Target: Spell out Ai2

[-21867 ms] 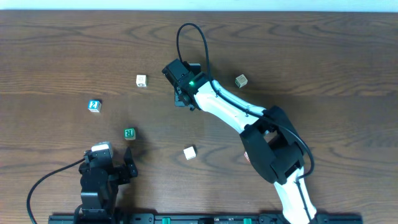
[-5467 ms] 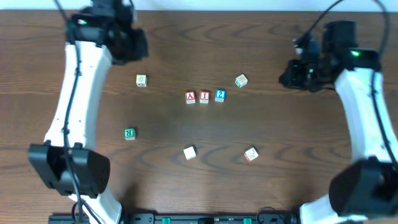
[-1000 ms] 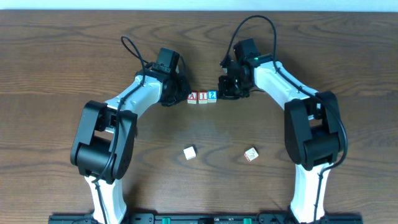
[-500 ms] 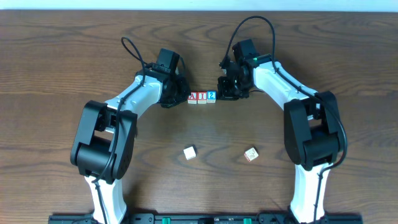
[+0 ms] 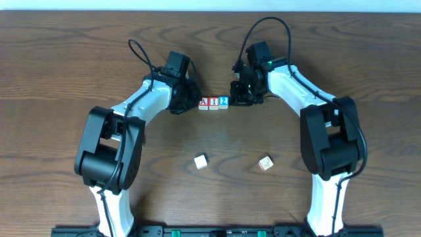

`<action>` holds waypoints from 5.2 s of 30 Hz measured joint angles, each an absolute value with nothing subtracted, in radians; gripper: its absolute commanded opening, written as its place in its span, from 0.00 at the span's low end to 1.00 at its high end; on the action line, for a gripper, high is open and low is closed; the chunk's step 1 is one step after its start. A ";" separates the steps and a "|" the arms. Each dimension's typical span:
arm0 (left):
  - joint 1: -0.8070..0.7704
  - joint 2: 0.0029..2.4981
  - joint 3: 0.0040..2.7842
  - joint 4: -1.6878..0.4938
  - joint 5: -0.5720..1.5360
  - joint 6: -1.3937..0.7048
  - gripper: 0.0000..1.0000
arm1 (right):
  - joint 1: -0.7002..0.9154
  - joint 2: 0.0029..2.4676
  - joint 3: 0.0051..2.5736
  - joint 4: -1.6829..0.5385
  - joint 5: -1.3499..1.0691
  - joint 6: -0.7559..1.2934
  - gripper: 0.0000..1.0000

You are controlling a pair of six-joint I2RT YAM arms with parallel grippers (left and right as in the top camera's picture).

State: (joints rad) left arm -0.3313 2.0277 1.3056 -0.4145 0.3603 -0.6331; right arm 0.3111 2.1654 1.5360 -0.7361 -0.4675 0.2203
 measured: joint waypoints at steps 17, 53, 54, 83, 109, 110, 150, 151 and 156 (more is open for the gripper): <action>-0.331 2.028 1.306 -0.411 0.367 -0.658 0.06 | 0.311 2.165 1.536 -0.736 -0.467 0.221 0.02; -0.276 1.892 1.417 -0.594 0.290 -0.540 0.06 | 0.310 2.084 1.770 -0.937 -0.290 0.203 0.02; -0.276 1.849 1.433 -0.599 0.284 -0.524 0.06 | 0.310 2.053 1.796 -0.942 -0.283 0.199 0.02; -0.276 1.009 1.487 -0.921 -0.008 -0.279 0.96 | 0.301 1.304 1.908 -1.276 -0.141 0.166 0.99; -0.180 0.917 1.481 -1.169 -0.143 -0.160 0.95 | 0.301 1.309 1.908 -1.305 -0.141 0.166 0.99; -0.155 0.889 1.470 -1.154 -0.148 -0.147 0.95 | 0.301 1.309 1.908 -1.305 -0.140 0.166 0.99; -0.003 0.014 0.212 -0.540 -0.200 -0.056 0.95 | 0.301 1.309 1.908 -1.305 -0.138 0.166 0.99; -0.003 0.013 0.205 -0.538 -0.201 -0.057 0.95 | 0.301 1.309 1.908 -1.305 -0.138 0.166 0.99; -0.002 0.013 0.159 -0.518 -0.202 -0.084 0.95 | 0.301 1.309 1.908 -1.305 -0.138 0.166 0.99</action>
